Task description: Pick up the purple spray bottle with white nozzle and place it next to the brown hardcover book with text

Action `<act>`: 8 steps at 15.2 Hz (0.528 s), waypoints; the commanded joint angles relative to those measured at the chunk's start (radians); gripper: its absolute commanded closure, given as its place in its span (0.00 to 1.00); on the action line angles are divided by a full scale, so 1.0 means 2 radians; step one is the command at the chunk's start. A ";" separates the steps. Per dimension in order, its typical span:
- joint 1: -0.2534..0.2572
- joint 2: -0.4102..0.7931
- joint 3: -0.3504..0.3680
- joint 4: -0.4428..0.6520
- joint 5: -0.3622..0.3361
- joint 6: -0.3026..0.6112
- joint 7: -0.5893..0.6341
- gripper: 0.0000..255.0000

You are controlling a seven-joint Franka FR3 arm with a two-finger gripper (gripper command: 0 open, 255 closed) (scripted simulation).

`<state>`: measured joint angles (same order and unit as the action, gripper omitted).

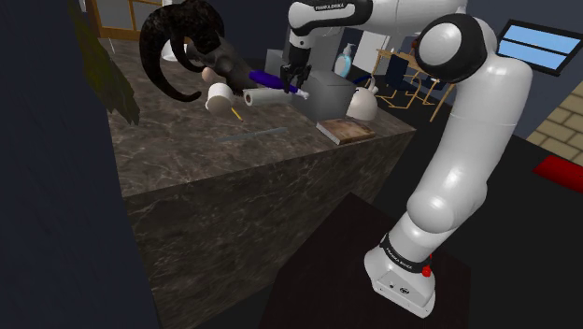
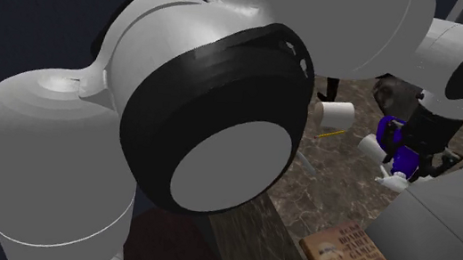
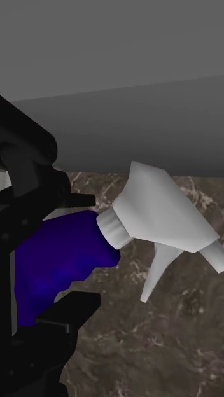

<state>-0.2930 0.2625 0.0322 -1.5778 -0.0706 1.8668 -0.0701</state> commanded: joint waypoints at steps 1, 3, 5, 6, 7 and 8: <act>-0.001 0.003 -0.001 -0.007 0.000 0.012 0.000 1.00; -0.001 0.005 -0.001 -0.018 -0.001 0.025 0.001 1.00; -0.002 0.007 -0.001 -0.029 -0.001 0.038 0.002 1.00; -0.002 0.008 -0.001 -0.034 -0.001 0.044 0.002 1.00; -0.002 0.009 -0.001 -0.039 -0.002 0.050 0.002 1.00; -0.002 0.011 -0.001 -0.044 -0.002 0.056 0.003 1.00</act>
<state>-0.2946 0.2813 0.0328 -1.6472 -0.0732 1.9632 -0.0663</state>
